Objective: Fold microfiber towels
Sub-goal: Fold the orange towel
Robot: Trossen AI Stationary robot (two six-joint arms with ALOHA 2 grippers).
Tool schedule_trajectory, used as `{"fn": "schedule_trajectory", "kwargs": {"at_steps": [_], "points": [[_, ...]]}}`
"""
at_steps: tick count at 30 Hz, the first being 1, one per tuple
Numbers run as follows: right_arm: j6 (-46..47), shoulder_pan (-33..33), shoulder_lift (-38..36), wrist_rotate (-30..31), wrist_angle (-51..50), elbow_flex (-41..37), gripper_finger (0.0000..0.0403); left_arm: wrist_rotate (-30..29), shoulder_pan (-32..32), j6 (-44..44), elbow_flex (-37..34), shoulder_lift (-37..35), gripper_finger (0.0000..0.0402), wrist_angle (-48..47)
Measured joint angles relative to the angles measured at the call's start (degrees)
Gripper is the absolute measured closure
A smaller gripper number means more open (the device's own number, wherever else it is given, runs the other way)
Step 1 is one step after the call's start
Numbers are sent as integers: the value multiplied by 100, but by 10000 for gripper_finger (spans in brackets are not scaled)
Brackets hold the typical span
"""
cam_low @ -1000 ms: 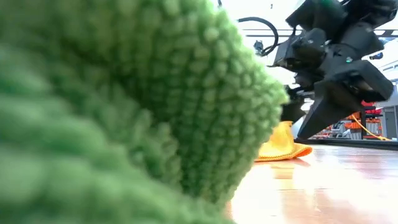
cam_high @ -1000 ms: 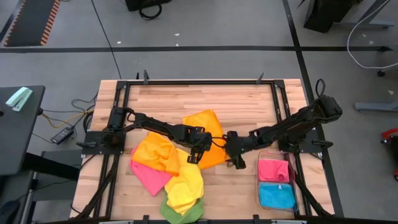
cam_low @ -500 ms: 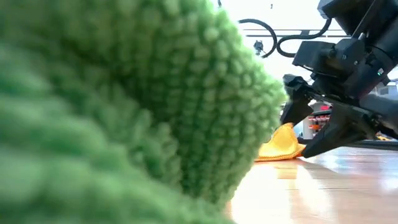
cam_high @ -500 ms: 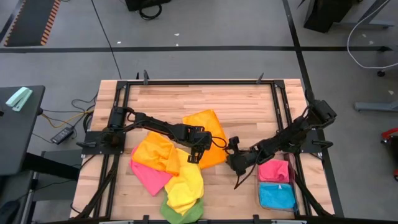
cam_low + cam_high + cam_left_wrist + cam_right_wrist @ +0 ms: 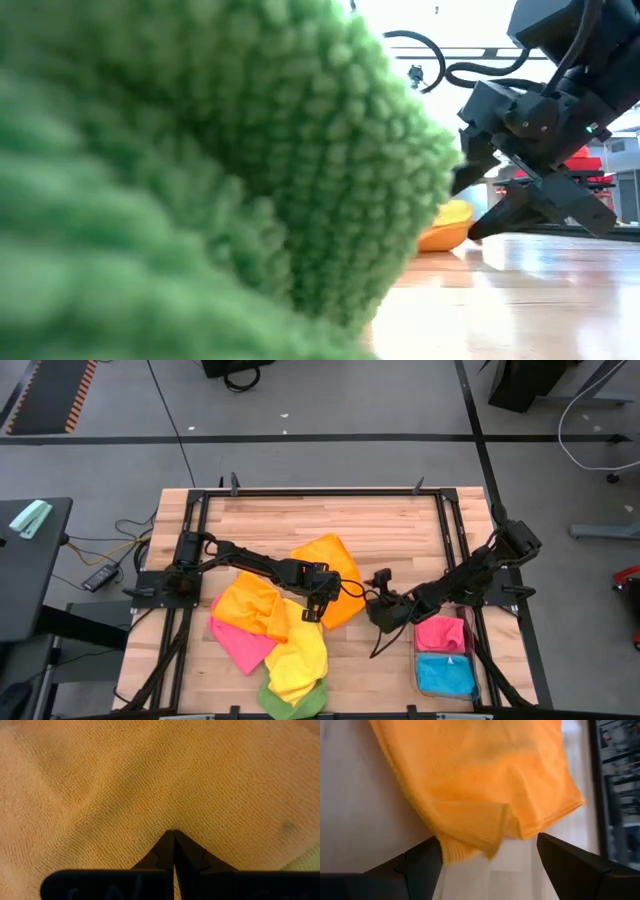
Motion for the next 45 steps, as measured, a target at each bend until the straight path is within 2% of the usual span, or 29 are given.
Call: {"fn": "schedule_trajectory", "kwargs": {"at_steps": [9, 16, 19, 24, 26, 29, 31, 38, 42, 45], "points": [[-370, -11, 0, 604, -47, 9, 79, 0, 0, 2, -1, 1, 376, -2], [-1047, -48, -2, 835, -267, 11, 79, -13, -33, 1, -1, 1, 390, -41], [-1066, -48, -53, 987, -855, 123, 79, -26, -42, 0, -1, 1, 391, -52], [-558, -226, -344, 1055, -2109, 528, 79, -15, -42, 27, -1, 1, 378, -51], [-394, -380, -516, 639, -2177, 612, 79, -13, -42, 42, -3, 1, 373, -41], [-261, -653, -701, -741, -1948, 641, 79, -9, -42, 48, -3, 1, 372, -37], [-104, -807, -725, -1396, -1796, 641, 79, -9, -42, 56, -3, 1, 376, -49], [269, -946, -745, -1900, -1249, 638, 79, -4, -74, 159, 14, -10, 389, -468], [258, -944, -745, -2289, -664, 537, 79, -21, -101, 298, 12, -16, 381, -582], [240, -944, -694, -2346, -485, 414, 79, -13, -101, 348, 12, -16, 375, -606]]}}
